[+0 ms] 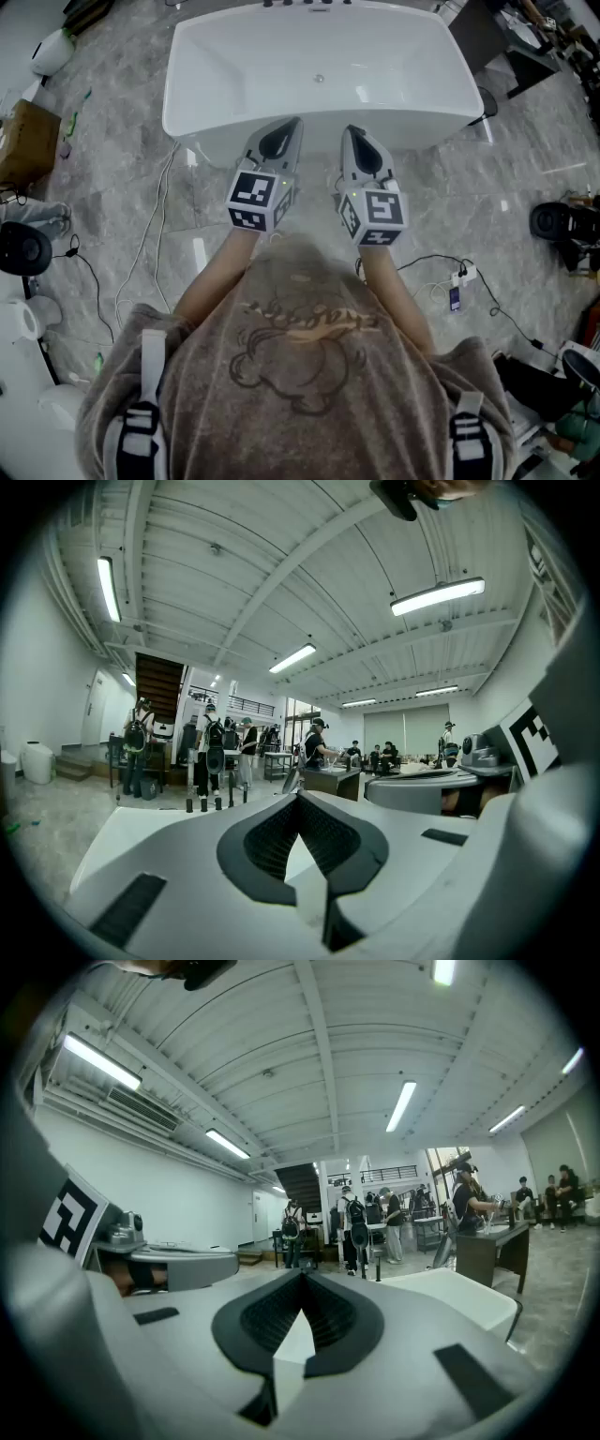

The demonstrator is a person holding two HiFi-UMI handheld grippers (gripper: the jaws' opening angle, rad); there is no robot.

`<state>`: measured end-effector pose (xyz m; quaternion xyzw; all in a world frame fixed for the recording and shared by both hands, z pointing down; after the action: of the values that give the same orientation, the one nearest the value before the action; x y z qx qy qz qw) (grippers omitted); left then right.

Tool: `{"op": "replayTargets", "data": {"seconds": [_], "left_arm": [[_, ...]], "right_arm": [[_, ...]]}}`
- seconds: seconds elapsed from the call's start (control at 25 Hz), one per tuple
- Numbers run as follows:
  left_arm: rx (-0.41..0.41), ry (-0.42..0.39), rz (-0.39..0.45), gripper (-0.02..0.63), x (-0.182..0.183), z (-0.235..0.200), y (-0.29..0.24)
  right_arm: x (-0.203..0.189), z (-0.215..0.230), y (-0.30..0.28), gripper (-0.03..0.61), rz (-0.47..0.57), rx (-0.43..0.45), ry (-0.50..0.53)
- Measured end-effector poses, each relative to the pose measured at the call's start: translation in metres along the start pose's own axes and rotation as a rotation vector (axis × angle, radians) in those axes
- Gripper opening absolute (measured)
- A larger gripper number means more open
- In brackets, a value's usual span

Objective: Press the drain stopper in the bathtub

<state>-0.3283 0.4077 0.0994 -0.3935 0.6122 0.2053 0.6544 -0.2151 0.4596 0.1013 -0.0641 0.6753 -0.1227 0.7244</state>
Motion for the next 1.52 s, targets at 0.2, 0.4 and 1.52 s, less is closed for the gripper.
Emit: {"op": "replayTargets", "data": {"seconds": [0.2, 0.4, 1.52], "left_arm": [[-0.003, -0.002, 0.002, 0.002, 0.002, -0.001, -0.002], [-0.012, 0.0, -0.001, 0.002, 0.001, -0.002, 0.001], [-0.08, -0.021, 0.003, 0.002, 0.008, -0.083, -0.093]], "right_arm": [[0.0, 0.0, -0.003, -0.002, -0.003, 0.002, 0.003], [-0.001, -0.006, 0.0, -0.002, 0.001, 0.004, 0.001], [0.012, 0.046, -0.097, -0.002, 0.048, -0.102, 0.01]]}}
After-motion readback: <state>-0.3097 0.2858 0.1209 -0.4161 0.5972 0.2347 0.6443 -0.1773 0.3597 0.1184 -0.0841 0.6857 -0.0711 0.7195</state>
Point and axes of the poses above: the fingertips, and each gripper's own axes: y backward along the fingers, z to its right, x out of its top, the point moved 4 cm from there along y, backward along the fingers, and after that the axes turned 8 degrees about -z, right-handed, at the moved point
